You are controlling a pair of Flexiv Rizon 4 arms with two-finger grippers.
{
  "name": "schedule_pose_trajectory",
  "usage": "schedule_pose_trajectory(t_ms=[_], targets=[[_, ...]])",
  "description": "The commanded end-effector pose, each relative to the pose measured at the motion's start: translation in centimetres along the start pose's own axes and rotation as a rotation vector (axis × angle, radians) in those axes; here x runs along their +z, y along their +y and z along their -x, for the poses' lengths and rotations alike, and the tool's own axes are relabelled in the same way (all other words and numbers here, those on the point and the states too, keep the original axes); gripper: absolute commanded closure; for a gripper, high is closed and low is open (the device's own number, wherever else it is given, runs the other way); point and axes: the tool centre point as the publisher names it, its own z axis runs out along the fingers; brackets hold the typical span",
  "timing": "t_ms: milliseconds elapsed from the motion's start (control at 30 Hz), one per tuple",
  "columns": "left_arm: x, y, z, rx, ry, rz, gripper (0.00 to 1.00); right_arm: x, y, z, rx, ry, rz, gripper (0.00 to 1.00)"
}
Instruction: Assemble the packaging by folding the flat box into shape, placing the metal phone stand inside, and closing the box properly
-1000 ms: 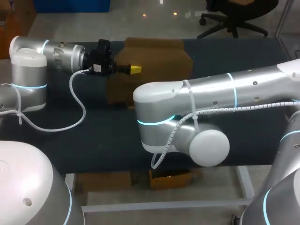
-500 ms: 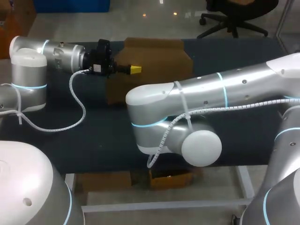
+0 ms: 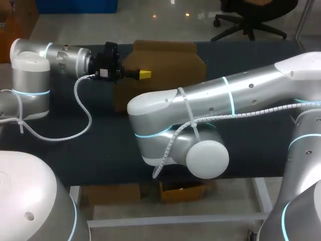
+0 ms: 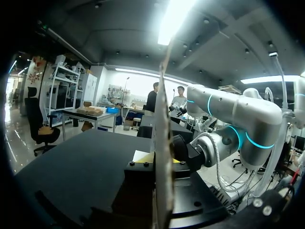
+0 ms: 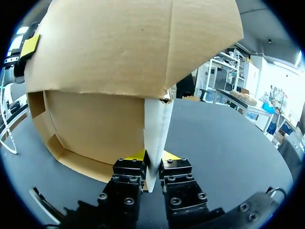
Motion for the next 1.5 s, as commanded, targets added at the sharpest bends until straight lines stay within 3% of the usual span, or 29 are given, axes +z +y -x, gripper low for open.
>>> schedule_pose_trajectory(t_ms=[33,667,700,733,767,833,1200,1500], targets=[[0.1,0.4,0.1,0.000,0.004,0.001,1.00,0.1,-0.1,-0.6,0.004,-0.071,0.006,0.99],[-0.3,0.1,0.2,0.016,-0.013,0.003,1.00,-0.7,-0.3,-0.6,0.015,-0.074,0.020,1.00],[-0.4,0.0,0.2,0.019,-0.015,0.004,0.88,-0.8,-0.2,-0.5,0.016,-0.071,0.024,1.00],[-0.5,0.0,0.2,0.029,-0.024,0.013,0.69,-0.8,-0.2,-0.4,0.016,-0.071,0.025,1.00],[-0.5,0.0,0.2,0.032,-0.026,0.018,0.61,-0.9,-0.2,-0.4,0.018,-0.069,0.027,1.00],[-0.7,-0.1,0.3,0.037,-0.037,0.027,0.02,-1.1,-0.2,-0.5,0.025,-0.056,0.041,1.00],[-2.3,-1.4,0.4,0.104,-0.096,0.043,0.00,-2.3,0.4,-0.1,0.019,-0.025,0.034,1.00],[-4.1,-2.2,-0.4,0.201,-0.118,0.094,0.00,-3.2,0.8,0.9,0.032,0.056,0.011,1.00]])
